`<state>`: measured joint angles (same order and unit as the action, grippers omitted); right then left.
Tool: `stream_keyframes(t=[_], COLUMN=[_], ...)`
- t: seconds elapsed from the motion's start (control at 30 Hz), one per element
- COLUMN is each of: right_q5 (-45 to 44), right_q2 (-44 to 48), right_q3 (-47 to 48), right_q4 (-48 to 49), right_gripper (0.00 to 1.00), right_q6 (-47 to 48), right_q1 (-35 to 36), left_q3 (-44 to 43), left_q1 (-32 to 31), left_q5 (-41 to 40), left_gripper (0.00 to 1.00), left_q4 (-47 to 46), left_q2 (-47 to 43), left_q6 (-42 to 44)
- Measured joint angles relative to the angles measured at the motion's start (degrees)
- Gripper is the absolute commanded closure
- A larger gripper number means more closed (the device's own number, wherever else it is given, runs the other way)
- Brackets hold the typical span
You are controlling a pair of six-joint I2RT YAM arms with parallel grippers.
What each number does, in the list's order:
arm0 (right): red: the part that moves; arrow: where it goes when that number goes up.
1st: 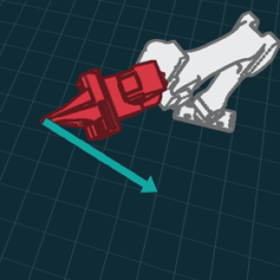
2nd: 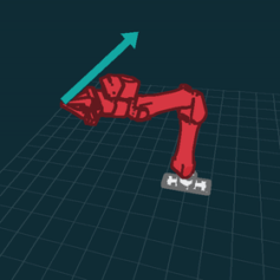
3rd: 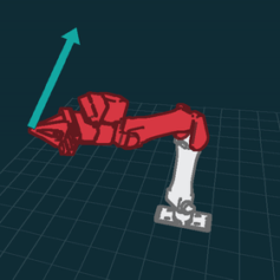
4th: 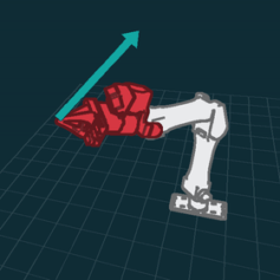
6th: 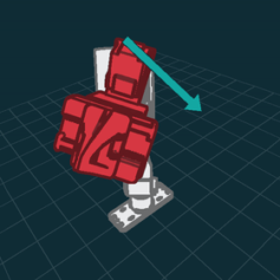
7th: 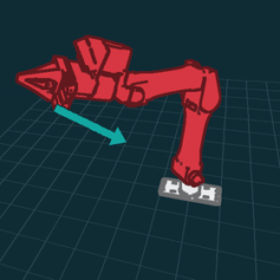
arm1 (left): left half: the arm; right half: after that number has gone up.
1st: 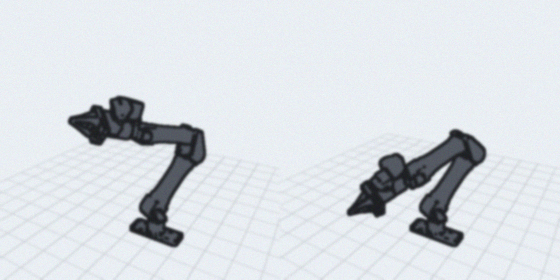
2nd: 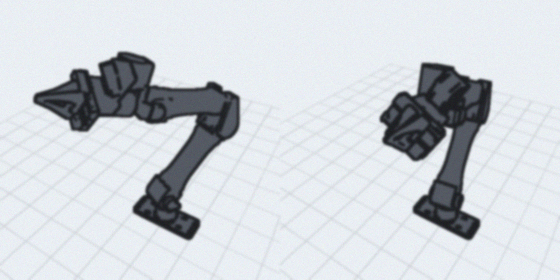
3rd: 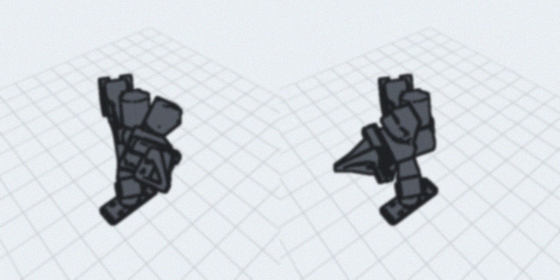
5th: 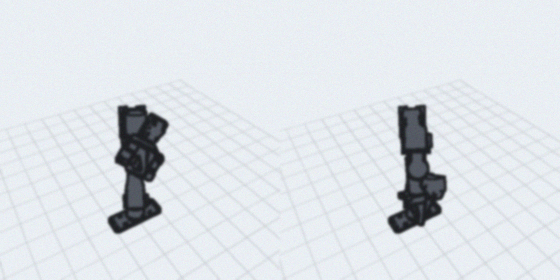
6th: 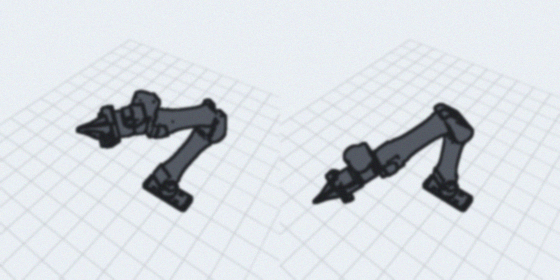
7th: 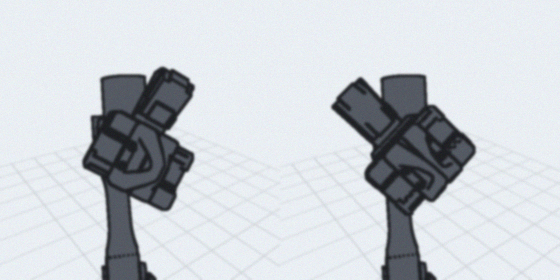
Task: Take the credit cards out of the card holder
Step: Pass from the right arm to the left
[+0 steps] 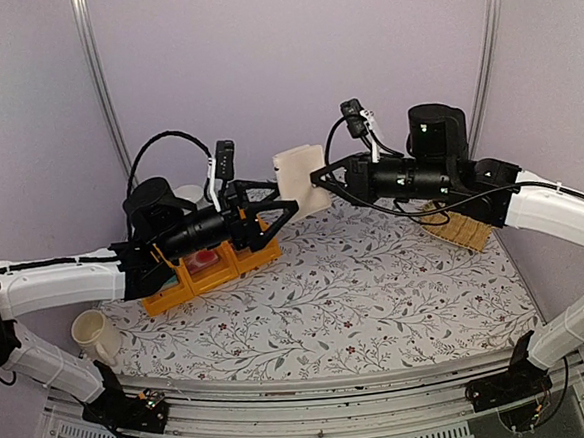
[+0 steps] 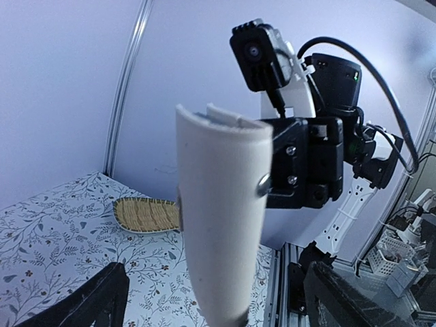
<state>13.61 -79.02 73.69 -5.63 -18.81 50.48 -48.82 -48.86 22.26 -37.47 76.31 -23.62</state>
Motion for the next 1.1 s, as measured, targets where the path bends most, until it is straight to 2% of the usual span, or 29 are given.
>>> stream_keyframes(t=[0.17,0.4,0.5,0.67,0.8,1.03,1.1], right_q5=[-0.7,-1.1,-1.0,-0.6,0.5,0.9,0.9], right_q2=[3.3,3.8,3.8,3.8,3.8,3.7,3.7], right_q3=[0.0,0.1,0.1,0.1,0.1,0.1,0.1], right_q4=[0.2,0.5,0.7,1.9,2.3,2.3,2.4], right_gripper=[0.98,0.98,0.98,0.98,0.98,0.98,0.98], right_q6=[3.3,6.7,7.8,8.4,8.7,9.2,9.2], right_q1=[0.0,0.0,0.0,0.0,0.0,-0.5,-0.7], left_q3=[-3.2,-6.8,-6.8,-6.8,-6.8,-8.1,-8.5], left_q1=[-0.3,-0.8,-1.3,-2.0,-2.1,-2.4,-2.4], left_q5=[-1.0,-1.8,-2.1,-2.3,-2.4,-2.6,-2.8], left_gripper=[0.23,0.23,0.29,0.48,0.69,0.70,0.64], left_q4=[0.5,-0.5,-0.9,-2.9,-4.1,-4.2,-4.2], left_q2=[1.8,1.9,2.0,2.3,3.0,4.9,5.4], left_q6=[0.4,1.6,1.7,2.2,2.3,2.8,2.9])
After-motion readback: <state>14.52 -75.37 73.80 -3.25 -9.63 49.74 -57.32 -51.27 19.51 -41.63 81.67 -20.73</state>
